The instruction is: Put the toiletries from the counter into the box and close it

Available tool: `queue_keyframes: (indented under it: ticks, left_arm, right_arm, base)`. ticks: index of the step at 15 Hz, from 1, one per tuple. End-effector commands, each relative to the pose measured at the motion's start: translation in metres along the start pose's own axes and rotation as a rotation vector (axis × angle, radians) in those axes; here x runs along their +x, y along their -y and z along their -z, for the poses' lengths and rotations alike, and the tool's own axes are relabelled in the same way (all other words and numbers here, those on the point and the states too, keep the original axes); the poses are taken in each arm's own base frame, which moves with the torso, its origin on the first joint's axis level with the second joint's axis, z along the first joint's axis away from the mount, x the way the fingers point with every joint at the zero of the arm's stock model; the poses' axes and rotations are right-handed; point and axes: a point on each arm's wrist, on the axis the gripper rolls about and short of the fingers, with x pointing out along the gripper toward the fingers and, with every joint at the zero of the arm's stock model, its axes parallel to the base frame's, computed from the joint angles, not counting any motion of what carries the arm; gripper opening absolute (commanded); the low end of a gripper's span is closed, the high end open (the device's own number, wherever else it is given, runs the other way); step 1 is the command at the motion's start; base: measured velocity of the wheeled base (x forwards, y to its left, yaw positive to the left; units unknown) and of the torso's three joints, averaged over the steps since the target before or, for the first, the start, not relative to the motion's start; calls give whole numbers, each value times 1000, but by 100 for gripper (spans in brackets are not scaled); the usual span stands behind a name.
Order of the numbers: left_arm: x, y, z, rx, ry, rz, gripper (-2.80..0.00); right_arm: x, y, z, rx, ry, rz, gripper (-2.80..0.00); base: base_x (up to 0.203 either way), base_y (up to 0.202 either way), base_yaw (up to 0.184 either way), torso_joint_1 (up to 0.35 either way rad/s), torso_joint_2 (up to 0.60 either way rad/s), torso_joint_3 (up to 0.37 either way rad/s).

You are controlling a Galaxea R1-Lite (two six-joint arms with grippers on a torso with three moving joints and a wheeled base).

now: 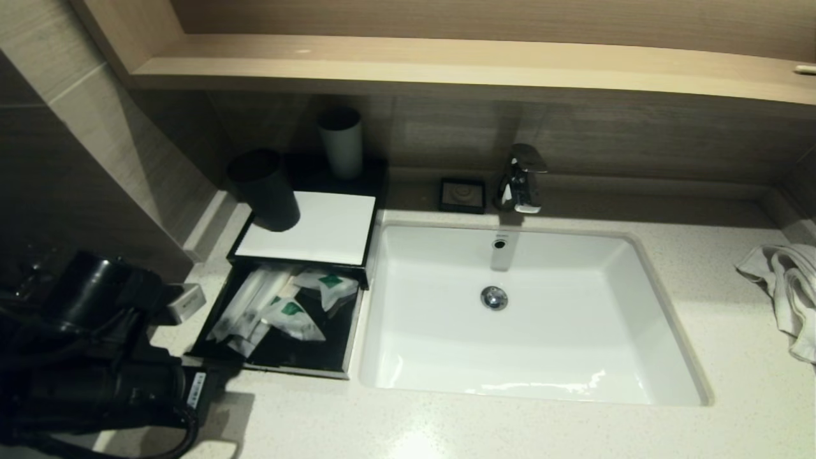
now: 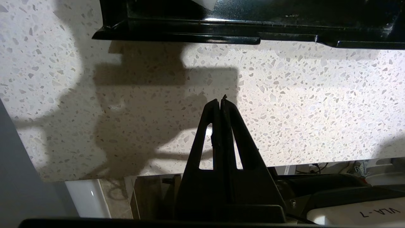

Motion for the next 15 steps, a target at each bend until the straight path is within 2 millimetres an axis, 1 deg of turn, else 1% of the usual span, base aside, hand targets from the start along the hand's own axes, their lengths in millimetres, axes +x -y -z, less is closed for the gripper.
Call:
queue_keyframes:
  ticks: [1, 3, 7, 15]
  left_arm:
    - [6, 0, -2, -2, -10, -2, -280]
    - [9, 1, -7, -1, 25, 2, -280]
    - [14, 1, -12, -2, 23, 1, -280]
    - [17, 3, -23, -4, 38, 4, -280]
  right_arm:
    - [0, 0, 0, 0, 0, -1, -280]
    - [0, 0, 0, 0, 0, -1, -280]
    - [0, 0, 0, 0, 0, 1, -280]
    - [0, 0, 0, 0, 0, -1, -280]
  base:
    - [0, 0, 0, 0, 0, 0]
    - [0, 0, 0, 0, 0, 0]
    - [0, 0, 0, 0, 0, 0]
    - [0, 0, 0, 0, 0, 0]
